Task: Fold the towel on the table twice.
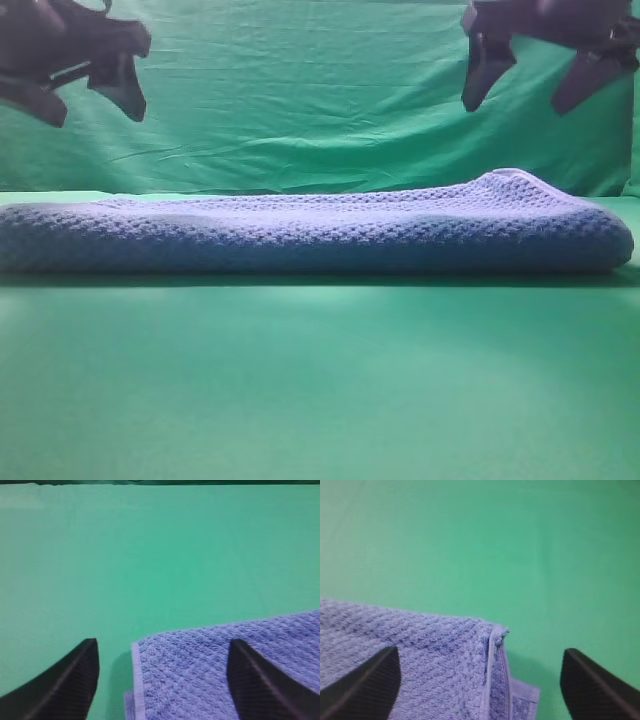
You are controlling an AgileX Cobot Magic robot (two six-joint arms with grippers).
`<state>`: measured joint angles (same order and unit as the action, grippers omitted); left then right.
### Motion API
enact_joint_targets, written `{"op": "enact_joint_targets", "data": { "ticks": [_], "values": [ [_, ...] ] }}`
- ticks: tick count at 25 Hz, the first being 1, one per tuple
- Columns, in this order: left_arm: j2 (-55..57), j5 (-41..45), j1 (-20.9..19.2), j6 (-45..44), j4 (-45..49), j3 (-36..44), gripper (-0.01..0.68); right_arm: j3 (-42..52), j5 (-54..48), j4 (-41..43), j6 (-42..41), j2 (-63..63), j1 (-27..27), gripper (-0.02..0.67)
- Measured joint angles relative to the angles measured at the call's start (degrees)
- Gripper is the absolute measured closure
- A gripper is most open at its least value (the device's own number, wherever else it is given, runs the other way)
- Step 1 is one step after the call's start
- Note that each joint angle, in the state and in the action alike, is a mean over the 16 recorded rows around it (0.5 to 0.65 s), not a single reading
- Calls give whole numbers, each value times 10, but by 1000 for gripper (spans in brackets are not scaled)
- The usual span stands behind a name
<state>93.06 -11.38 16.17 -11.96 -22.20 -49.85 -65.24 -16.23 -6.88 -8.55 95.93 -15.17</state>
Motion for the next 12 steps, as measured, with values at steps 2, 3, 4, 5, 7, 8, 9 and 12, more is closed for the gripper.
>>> {"op": "enact_joint_targets", "data": {
  "ticks": [2, 3, 4, 5, 7, 8, 9, 12],
  "values": [
    [-36, 37, 0, -5, 0, 0, 288, 0, -22, 0, 0, -29, 0, 239],
    [-55, 57, 0, -8, 1, 0, 327, 0, -35, 1, 0, -45, 0, 278],
    [-76, 79, 0, -10, 1, 0, 367, 0, -49, 1, 0, -61, 0, 318],
    [-97, 102, 0, -12, 1, 0, 407, 0, -63, 1, 0, -79, 0, 359],
    [-140, 151, 0, -13, 2, 0, 478, 0, -94, 1, 0, -116, 0, 439],
    [-161, 177, 0, -13, 2, 0, 510, 0, -111, 2, 0, -135, 0, 477],
    [-183, 203, 0, -13, 2, 0, 540, 0, -128, 2, 0, -153, 0, 511],
    [-245, 284, 0, -11, 4, 0, 615, 0, -181, 2, 0, -209, 0, 592]
  ]
}}
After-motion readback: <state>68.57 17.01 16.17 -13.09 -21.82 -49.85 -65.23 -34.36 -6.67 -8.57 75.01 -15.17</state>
